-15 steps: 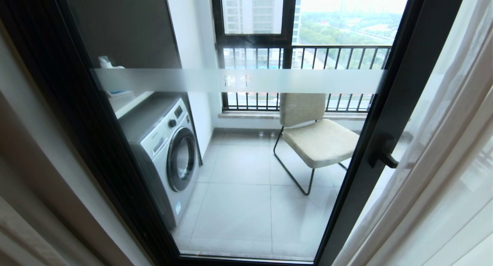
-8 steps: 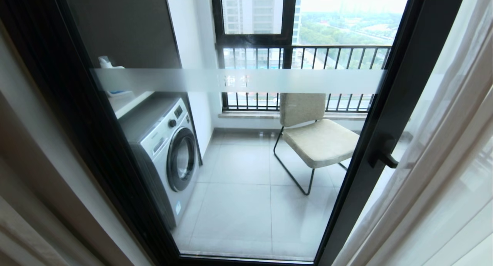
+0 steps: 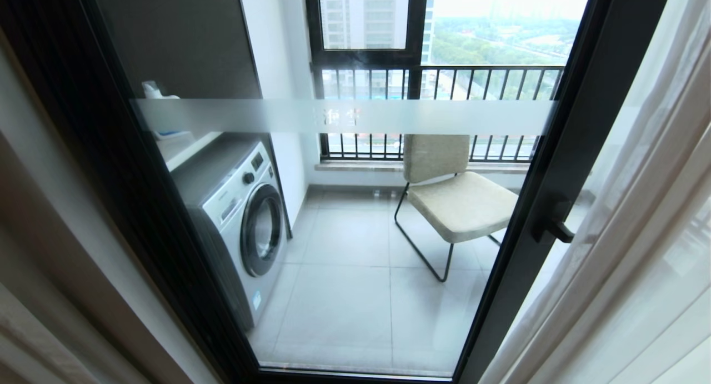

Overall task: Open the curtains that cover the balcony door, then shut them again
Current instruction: Pull the inner curtains open on both sides

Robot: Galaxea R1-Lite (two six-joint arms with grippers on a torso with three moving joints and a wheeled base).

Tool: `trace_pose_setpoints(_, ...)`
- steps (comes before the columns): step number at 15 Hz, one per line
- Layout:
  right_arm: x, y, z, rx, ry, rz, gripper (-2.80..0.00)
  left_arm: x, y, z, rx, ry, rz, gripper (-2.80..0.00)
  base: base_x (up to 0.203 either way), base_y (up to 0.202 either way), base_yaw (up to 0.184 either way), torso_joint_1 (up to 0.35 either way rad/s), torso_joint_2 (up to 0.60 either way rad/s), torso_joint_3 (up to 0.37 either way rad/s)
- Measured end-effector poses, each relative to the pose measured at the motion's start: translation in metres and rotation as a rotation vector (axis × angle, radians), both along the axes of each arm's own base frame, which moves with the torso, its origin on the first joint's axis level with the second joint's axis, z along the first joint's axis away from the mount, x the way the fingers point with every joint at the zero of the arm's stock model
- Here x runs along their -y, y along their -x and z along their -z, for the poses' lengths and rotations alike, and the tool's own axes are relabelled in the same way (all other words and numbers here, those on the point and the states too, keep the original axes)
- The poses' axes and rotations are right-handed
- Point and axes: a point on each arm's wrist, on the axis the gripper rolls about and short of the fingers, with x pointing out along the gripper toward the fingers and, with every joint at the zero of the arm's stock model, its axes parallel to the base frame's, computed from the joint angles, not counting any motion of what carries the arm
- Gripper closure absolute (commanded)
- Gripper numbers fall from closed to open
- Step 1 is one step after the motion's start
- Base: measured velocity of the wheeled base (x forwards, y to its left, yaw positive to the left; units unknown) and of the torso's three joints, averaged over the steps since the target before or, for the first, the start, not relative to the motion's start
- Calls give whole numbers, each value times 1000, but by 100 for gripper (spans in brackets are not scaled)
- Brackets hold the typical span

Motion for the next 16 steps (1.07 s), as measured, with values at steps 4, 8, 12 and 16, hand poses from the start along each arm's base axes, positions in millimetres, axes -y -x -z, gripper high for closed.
trace_pose_setpoints(4,0,-25,-52,41,-4,-31,-280,0,0,0,0,0,0,0,0,0,0,0,0,0)
trace_pose_setpoints(8,-2,-62,-106,95,-4,-41,-280,0,0,0,0,0,0,0,0,0,0,0,0,0)
trace_pose_setpoints(12,-4,-101,-143,124,-13,-43,-280,0,0,0,0,0,0,0,0,0,0,0,0,0)
trace_pose_setpoints(16,-5,-137,-173,173,-11,-39,-280,0,0,0,0,0,0,0,0,0,0,0,0,0)
